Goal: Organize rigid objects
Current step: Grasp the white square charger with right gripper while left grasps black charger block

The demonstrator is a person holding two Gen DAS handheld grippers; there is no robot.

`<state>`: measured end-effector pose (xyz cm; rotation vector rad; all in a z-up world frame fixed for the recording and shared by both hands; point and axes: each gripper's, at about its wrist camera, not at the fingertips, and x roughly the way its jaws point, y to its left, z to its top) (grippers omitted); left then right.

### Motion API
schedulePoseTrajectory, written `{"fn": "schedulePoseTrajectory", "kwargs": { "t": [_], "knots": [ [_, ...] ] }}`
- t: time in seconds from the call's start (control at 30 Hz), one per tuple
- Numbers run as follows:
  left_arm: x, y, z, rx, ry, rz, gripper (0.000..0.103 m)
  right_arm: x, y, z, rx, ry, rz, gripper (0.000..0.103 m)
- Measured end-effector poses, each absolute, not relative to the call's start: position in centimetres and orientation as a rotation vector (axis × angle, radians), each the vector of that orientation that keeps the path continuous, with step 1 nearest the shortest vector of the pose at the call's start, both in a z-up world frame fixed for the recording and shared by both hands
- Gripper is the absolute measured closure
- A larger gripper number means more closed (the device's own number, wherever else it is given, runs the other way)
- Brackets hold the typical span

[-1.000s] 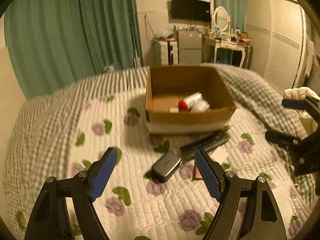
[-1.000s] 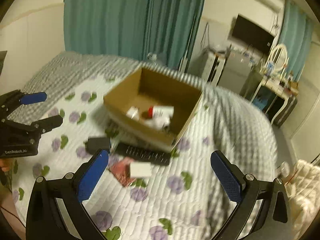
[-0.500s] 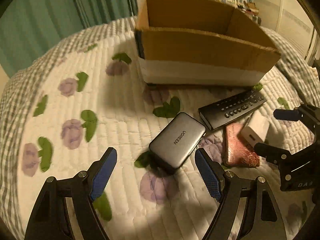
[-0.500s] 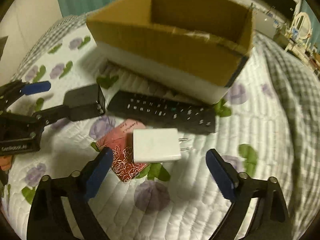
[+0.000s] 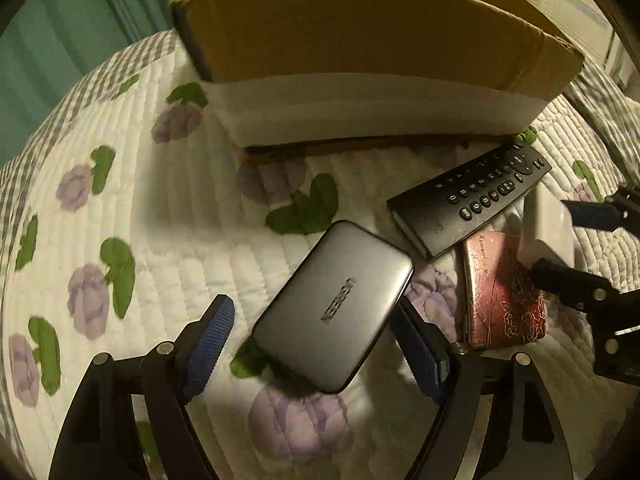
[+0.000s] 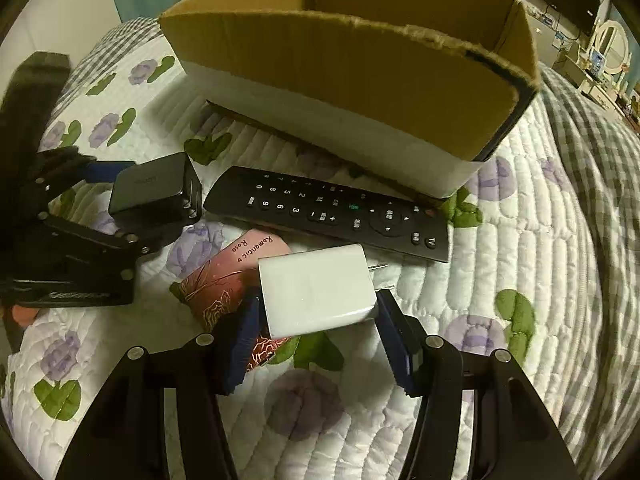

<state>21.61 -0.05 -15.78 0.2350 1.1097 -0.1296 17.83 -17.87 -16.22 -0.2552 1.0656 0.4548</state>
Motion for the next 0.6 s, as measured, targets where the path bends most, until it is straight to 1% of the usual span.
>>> {"fn": "schedulePoseTrajectory", "kwargs": {
  "t": [0.03, 0.07, 0.13, 0.2, 0.3, 0.43, 0.6],
  "knots": [
    [21.5, -0.2, -15.7, 0.240, 1.107, -0.140, 0.034, 17.7, -17.9, -15.9, -0.262, 1.058, 0.451, 0.047],
    [21.3, -0.5, -15.5, 0.240, 1.109, -0.171, 0.042, 17.5, -17.8, -15.6, -0.267, 1.054, 0.448, 0.047],
    [21.1, -0.9, -15.0, 0.263, 1.106, -0.164, 0.048, 17.1, -17.7, -14.9, -0.268, 1.047, 0.447, 0.047],
    [20.5, -1.0, -14.4, 0.264, 1.110, -0.154, 0.053, 16.7, -17.9, -14.2, -0.270, 1.040, 0.443, 0.047],
    [19.1, -0.3, -12.9, 0.192, 1.107, -0.146, 0.057, 15.9, -18.3, -13.0, -0.272, 1.024, 0.437, 0.047],
    [17.1, -0.3, -10.8, 0.183, 1.072, -0.121, 0.061, 14.7, -18.3, -11.0, -0.299, 0.980, 0.432, 0.047],
    [14.9, -0.9, -7.9, 0.171, 1.032, -0.127, 0.061, 12.9, -19.0, -8.6, -0.313, 0.943, 0.432, 0.047]
  ]
}}
